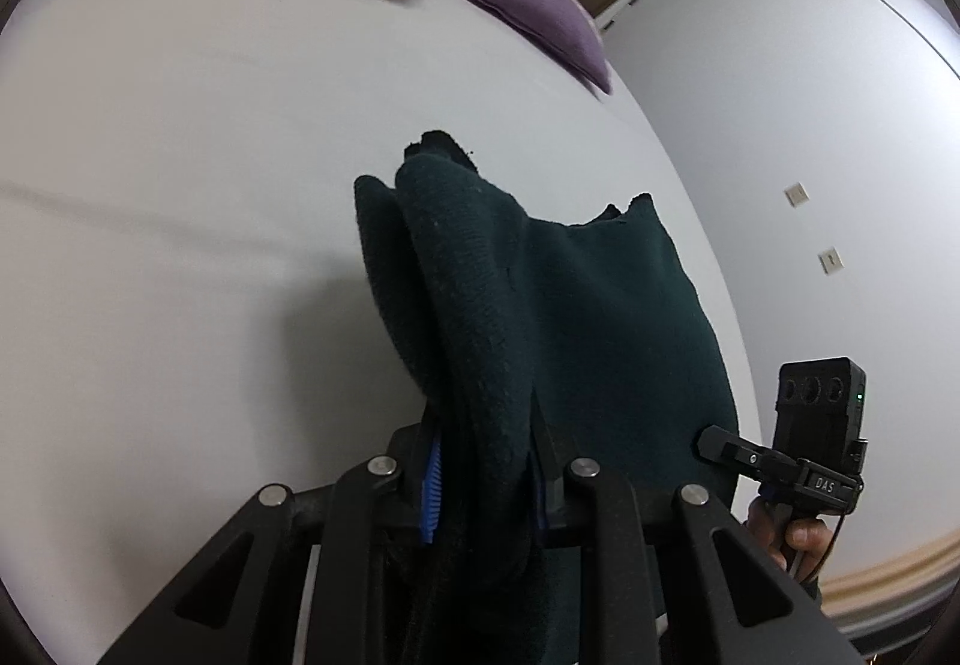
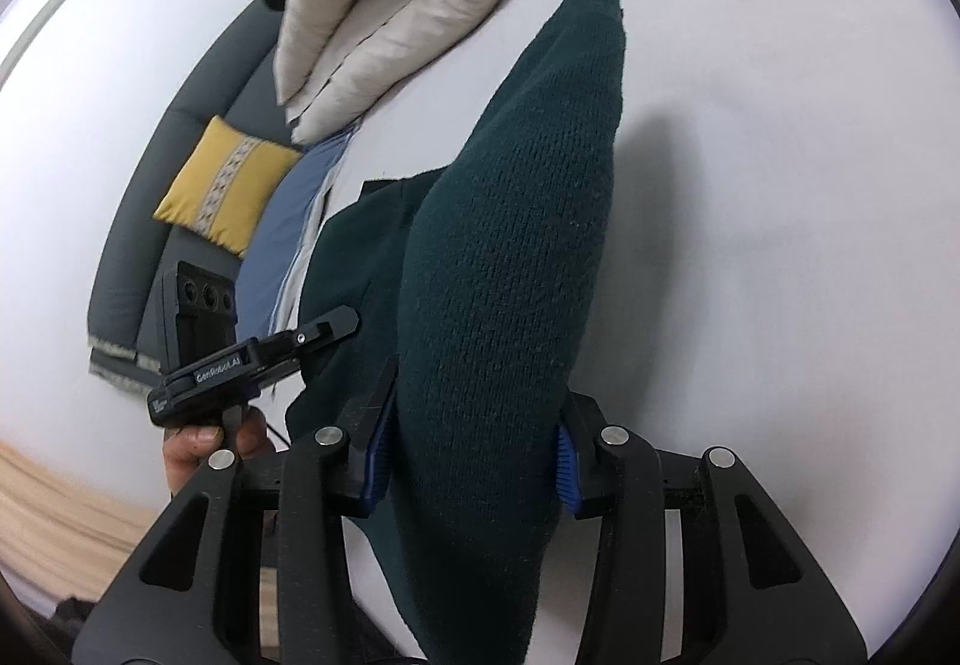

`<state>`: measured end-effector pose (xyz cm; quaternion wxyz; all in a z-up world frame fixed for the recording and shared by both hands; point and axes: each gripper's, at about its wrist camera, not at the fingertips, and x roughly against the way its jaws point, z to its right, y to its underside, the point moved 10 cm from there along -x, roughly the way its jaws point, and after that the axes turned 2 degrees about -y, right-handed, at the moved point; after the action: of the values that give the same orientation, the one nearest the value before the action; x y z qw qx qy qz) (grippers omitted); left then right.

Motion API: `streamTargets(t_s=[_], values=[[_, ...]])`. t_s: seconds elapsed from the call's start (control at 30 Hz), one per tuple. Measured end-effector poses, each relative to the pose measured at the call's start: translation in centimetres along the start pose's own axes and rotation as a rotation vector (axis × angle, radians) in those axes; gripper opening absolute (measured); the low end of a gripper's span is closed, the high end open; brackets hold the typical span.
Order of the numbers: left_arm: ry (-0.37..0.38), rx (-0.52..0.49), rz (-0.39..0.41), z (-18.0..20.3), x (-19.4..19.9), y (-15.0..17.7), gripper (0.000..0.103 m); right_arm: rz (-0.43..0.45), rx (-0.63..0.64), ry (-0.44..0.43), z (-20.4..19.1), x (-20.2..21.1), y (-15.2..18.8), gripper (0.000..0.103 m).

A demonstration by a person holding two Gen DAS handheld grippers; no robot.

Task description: Fold small clothes

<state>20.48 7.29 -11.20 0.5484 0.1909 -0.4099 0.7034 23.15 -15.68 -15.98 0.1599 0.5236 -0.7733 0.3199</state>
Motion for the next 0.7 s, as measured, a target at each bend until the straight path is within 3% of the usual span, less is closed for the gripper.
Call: streamTargets(t_s=[0.17,0.33,0.37,0.43,0.5,0.57,0.7], values=[[0.017,-0.036,-0.03,1.3,1.0,6.7,0.024,-0.001,-0.003,-0.03,-0.3,4.3,7.2,0.04],[0.012,-0.009,-0.11,-0.7,-1.2,12.5,0.024,-0.008,-0.063,-0.031,2.6,6.4,13.2,0.04],[-0.01,0.012,-0.114,-2.1,-1.9,13.1,0.025,-0.012,-0.077,-0.023,3.5,6.5,14.2,0.04],[0.073,0.099,-0.112,-2.9,-3.1,13.7,0.028,-0.019,-0.113,-0.006,5.7,6.3,16.0,0.041],[0.122,0.156,-0.103,-3.9,-2.8,13.7,0.03,-0.003,-0.171,-0.046,7.6,5.9,17.1,0.041],[0.103,0.126,-0.094,-4.1,-2.4,13.6,0.031,0.036,-0.161,-0.084,7.7,6.3,17.5,0.041],[0.105,0.139,-0.083,-4.4,-2.3,12.6,0.035,0.038,-0.16,-0.066,7.2,6.6,18.0,0.044]])
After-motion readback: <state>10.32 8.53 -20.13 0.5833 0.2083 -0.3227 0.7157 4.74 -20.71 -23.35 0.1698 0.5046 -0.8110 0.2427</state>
